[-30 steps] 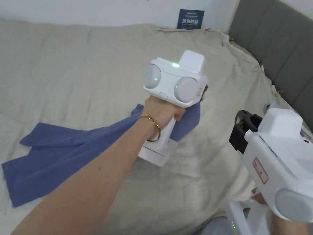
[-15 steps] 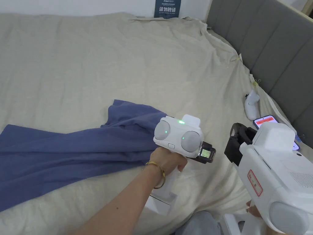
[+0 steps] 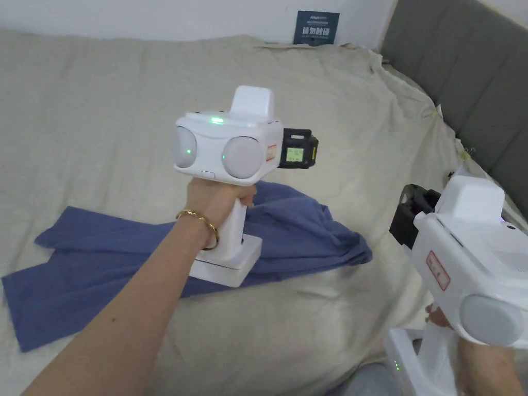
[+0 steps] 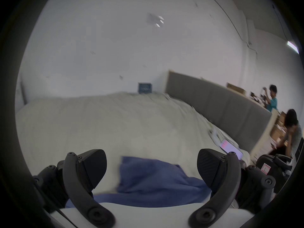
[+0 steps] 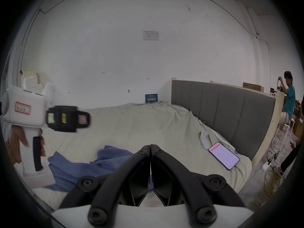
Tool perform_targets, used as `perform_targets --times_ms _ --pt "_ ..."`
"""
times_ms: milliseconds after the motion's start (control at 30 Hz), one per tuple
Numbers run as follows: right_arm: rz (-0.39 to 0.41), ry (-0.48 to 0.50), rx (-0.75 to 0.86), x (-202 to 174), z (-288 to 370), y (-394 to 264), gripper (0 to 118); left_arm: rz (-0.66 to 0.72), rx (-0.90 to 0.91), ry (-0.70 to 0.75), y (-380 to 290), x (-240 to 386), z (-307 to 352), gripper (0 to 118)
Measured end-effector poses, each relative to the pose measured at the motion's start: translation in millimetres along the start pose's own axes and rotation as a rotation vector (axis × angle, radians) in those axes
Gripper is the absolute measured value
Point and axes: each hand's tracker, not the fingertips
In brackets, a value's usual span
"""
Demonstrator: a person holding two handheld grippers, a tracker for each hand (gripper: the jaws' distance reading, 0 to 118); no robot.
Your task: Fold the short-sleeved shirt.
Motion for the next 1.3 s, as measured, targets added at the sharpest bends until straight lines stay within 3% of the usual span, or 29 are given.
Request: perform_targets --times_ms 100,200,300,400,633,733,1300 --pt "0.002 0.039 0.025 -16.1 -5.6 5.2 0 0.029 0.100 0.129 -1.2 -37.8 32.4 106" --pt "0.015 0.079 0.040 -35.7 -9.6 10.3 0 0.035 0.169 0.247 -10.4 -67.9 64.6 89" --pt "0.028 0.103 0.057 -54.6 -11.5 13.0 0 0.055 0.233 0.339 -26.2 -89.5 93.5 85" --pt "0.040 0.144 0.065 -69.9 -12.3 14.6 0 -0.095 0.225 0.419 -45.2 -96.8 114.7 73" --pt "0.061 0.196 0.091 -94.5 -6.4 14.8 0 0.011 0.245 0.473 -76.2 -115.2 152.7 16" --pt "0.069 0.210 0.092 -99.9 -4.2 13.2 0 0.034 0.243 0.495 -85.9 -121.9 161.1 0" --pt "0.094 0.224 0.069 -92.7 7.0 -4.4 0 0.018 0.211 0.481 -104.4 -104.4 164.7 0"
